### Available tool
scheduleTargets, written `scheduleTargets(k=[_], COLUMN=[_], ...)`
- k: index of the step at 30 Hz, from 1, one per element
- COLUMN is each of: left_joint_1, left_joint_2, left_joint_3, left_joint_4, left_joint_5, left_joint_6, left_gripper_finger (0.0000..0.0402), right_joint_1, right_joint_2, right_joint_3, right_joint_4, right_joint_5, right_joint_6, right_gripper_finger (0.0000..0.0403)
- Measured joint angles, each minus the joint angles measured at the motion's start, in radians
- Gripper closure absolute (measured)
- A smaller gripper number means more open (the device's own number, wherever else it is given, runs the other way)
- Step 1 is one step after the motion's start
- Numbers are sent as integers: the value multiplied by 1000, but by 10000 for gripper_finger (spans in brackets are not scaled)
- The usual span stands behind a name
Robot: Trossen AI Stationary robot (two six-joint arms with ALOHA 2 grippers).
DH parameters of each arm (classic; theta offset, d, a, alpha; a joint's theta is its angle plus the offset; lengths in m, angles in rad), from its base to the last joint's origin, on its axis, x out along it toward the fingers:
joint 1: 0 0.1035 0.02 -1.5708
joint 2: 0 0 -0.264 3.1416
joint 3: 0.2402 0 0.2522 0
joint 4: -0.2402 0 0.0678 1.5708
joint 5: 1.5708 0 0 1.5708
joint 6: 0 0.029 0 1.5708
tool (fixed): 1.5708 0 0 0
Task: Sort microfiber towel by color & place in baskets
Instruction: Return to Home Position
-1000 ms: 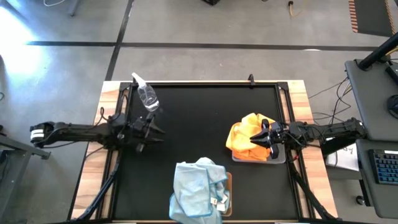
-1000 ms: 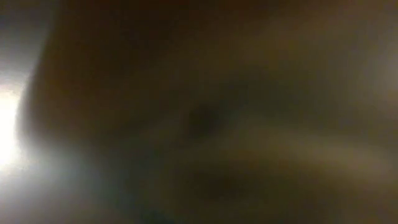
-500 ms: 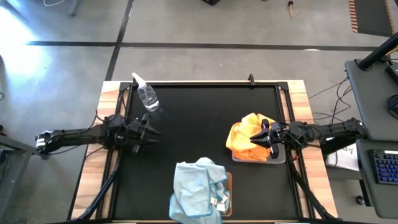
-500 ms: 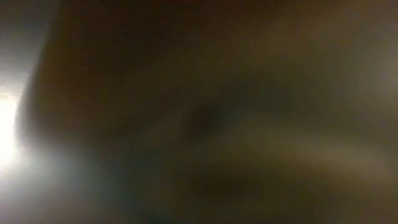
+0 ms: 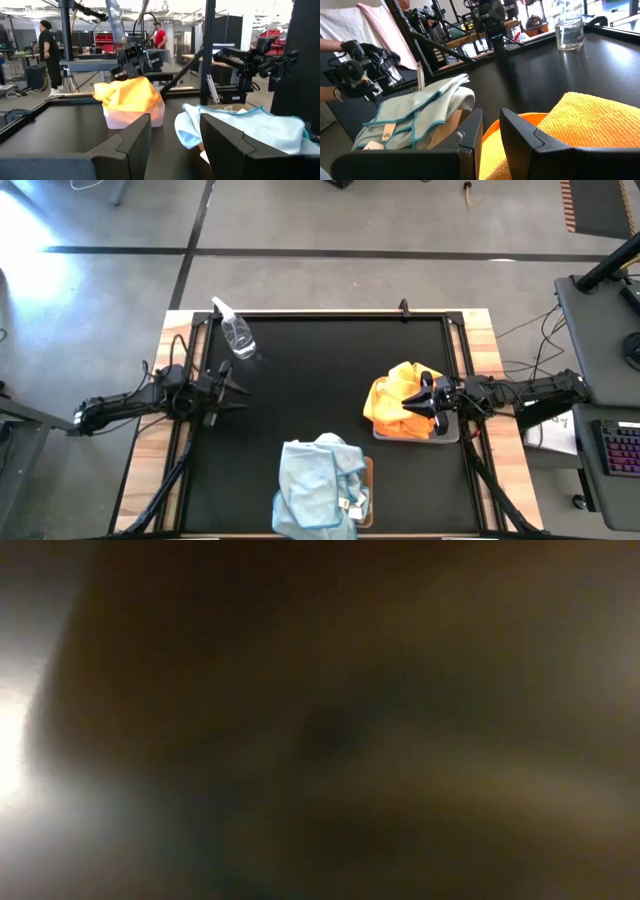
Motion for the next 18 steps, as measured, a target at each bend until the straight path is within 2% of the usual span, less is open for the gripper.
scheduleTargets(k=[8,18], left_joint_1=[0,0], left_joint_2=[3,58], left_joint_3=[0,0], left_joint_4=[-2,-3], left_joint_5=[-2,4], left_joint_6=[14,-61], left_gripper_finger=[246,246], right_joint_1=[0,0], right_joint_2=[1,1], right_joint_3=[0,0], right_joint_4=[0,0], right_joint_5=[0,0], right_joint_6=[0,0], right_gripper_finger=[344,344])
